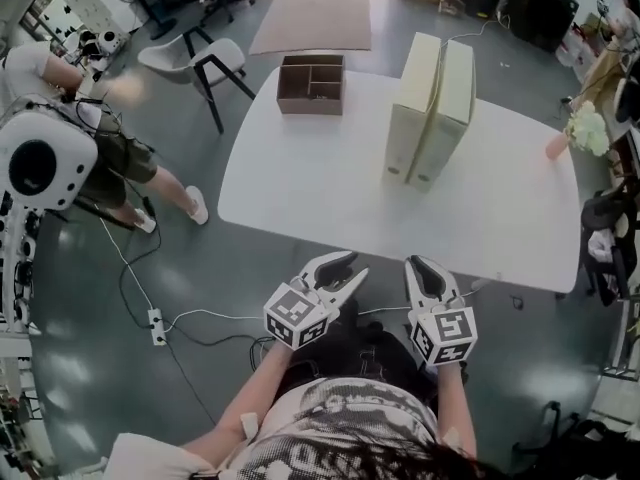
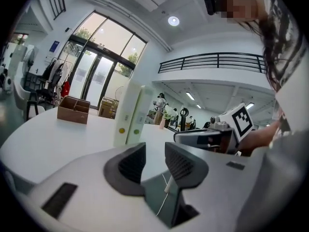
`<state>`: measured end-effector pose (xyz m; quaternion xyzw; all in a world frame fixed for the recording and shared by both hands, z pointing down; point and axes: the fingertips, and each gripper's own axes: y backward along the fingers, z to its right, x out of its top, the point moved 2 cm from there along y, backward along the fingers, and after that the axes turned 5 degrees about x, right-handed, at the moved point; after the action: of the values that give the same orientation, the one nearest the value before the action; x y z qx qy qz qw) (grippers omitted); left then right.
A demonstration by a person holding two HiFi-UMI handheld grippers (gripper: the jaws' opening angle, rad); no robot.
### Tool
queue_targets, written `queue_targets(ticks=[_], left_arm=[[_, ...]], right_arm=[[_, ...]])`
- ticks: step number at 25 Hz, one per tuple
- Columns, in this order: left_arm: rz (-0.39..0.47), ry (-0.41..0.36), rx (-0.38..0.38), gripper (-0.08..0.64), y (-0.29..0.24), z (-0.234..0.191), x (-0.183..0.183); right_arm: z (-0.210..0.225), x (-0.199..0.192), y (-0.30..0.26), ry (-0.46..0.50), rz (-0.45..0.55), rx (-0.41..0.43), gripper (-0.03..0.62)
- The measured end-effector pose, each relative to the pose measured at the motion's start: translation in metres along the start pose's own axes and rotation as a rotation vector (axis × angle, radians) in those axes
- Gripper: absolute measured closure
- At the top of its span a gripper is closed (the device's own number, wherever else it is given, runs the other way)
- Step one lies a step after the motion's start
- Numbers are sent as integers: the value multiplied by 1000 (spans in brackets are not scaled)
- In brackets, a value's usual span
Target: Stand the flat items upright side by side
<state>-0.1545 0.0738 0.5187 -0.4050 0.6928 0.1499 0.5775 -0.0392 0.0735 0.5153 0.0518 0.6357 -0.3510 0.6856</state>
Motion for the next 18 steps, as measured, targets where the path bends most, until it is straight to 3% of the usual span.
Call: queue_targets(ticks=[2,18], left_arm=[[10,-21,19,465,8,9,1],[18,-66,51,545,43,48,-3]], right_arm=[[-5,-1,9,-1,12,5,592],[-47,-7,37,77,22,118,594]])
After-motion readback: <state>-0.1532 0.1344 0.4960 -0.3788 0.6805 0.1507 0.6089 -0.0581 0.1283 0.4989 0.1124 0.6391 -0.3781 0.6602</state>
